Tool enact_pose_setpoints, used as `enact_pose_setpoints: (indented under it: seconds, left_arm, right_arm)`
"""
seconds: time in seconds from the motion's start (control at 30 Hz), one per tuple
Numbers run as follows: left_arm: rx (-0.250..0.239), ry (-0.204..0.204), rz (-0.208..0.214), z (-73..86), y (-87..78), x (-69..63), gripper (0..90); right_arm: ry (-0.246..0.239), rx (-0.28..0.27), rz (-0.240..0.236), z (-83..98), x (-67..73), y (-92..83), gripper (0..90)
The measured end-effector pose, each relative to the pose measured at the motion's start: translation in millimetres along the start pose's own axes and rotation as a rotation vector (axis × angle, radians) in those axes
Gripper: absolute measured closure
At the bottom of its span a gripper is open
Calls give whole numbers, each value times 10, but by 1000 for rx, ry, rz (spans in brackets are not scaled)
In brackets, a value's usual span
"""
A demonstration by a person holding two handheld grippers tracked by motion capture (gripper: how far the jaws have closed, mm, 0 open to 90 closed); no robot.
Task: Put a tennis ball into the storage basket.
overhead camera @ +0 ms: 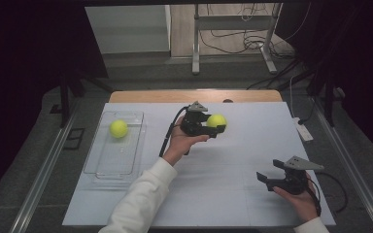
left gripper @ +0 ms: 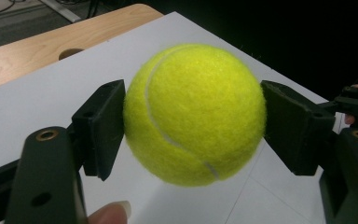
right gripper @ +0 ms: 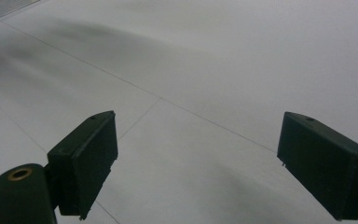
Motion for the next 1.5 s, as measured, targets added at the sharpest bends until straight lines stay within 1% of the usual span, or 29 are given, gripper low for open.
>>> enact_pose_setpoints:
  seconds: [0.6, 0.87, 1.2, 1.27, 1.3, 1.5]
  left_arm:
    - [-21, -4, -3, 1, -102, 0, 273]
    - [-28, -7, -12, 12, -171, 34, 273]
    - [-48, -10, -23, 9, -300, 53, 273]
    - [-52, -6, -31, 4, -361, 62, 273]
    - [-52, -6, -31, 4, -361, 62, 273]
    - [-69, -8, -42, 1, -481, 81, 273]
  right_arm:
    - [0, 2, 4, 3, -4, 1, 127]
    - [0, 2, 5, 4, -5, 2, 127]
    - [0, 0, 7, 0, -4, -3, 126]
    - [-1, -2, 6, -2, -4, -3, 126]
    - [-2, -2, 5, -3, -3, -4, 126]
    - [-3, -5, 6, -5, -1, -5, 127]
Point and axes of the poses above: each handheld gripper's, and its own axes: y roughly forward along the jaws, z roughly out of its underside, x roughly to its left, the point moved 7 cm from there along y, roughly forward along the jaws, and after that the axes turned 7 degrees about -x, right-handed, at the moved point
